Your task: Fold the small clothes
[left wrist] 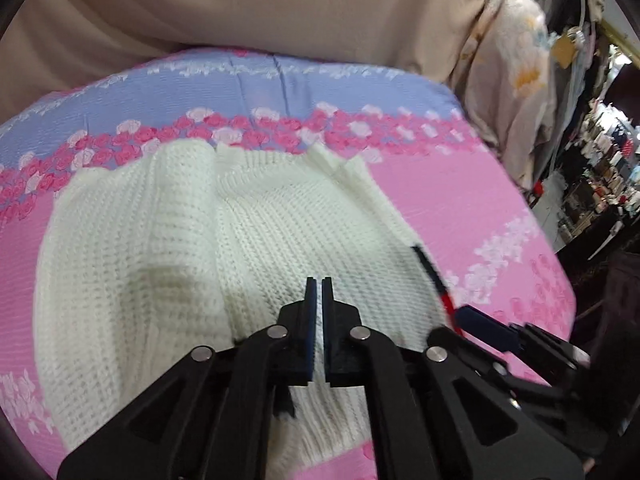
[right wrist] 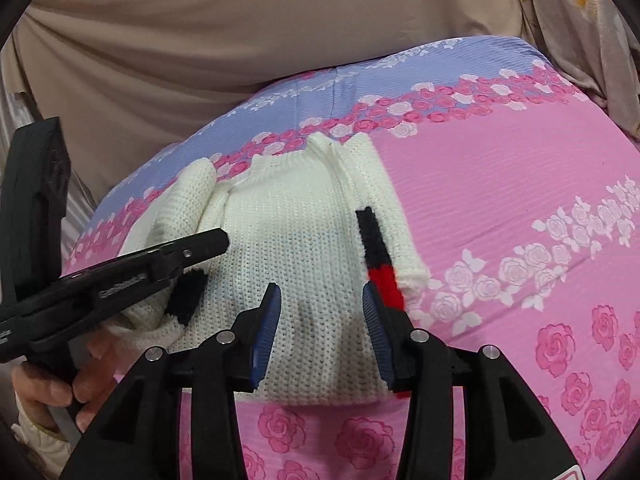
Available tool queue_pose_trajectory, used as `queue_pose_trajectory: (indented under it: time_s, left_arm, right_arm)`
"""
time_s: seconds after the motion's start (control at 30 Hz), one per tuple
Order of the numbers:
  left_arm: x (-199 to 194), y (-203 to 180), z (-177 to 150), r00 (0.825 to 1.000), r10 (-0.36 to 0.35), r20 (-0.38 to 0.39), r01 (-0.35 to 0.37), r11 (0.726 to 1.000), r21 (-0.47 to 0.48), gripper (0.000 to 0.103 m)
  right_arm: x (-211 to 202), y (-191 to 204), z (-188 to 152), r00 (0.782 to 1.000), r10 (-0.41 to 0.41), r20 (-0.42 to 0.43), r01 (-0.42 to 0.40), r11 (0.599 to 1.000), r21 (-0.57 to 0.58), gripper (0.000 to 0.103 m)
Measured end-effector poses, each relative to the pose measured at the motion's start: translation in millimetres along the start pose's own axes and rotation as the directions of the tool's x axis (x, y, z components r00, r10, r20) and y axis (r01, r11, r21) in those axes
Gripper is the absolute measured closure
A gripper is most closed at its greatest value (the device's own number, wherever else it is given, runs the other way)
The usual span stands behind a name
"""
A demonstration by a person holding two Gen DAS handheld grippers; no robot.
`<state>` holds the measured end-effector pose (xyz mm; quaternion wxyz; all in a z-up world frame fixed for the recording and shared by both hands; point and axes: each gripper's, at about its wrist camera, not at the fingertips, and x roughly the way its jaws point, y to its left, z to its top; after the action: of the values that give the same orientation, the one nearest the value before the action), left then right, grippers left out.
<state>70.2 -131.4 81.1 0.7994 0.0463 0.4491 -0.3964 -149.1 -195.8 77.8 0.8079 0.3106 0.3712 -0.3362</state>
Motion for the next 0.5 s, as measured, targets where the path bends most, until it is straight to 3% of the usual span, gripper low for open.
queue_pose_trajectory:
  time_s: [0.03,0.1,0.13,0.27,0.4,0.5]
  left_arm:
    - [-17,2,0,1.000,-0.001,0.032,0.001,1.000,-0.003,0.085]
    - [-52,13,0,0.994,0.004,0.110,-0.001,1.000,-0.024,0.050]
    - [-67,18,1,0.989,0.023,0.146,-0.018,0.999,-0.037,0.044]
    - [-114,58,-12,0.965,0.169,0.203,-0.146,0.982,-0.120,0.035]
    - [-120,98,-40,0.955,0.265,0.131,-0.234,0.949,-0.213,0.035]
    - [-104,116,-64,0.957,0.288,0.039,-0.270,0.931,-0.245,0.035]
  right_arm:
    - [-1,-1,1,1.000,0.003,0.005,-0.003,1.000,-0.002,0.055]
    - [-4,2,6,0.999,0.038,0.011,-0.038,0.999,-0.011,0.051]
    - [-3,6,9,0.998,0.067,0.008,-0.067,0.998,-0.016,0.049]
    - [8,28,22,0.976,0.212,-0.039,-0.213,0.977,-0.029,0.040]
    - [40,55,30,0.912,0.381,-0.150,-0.380,0.924,0.041,0.037]
    - [68,73,31,0.876,0.418,-0.240,-0.411,0.908,0.082,0.036]
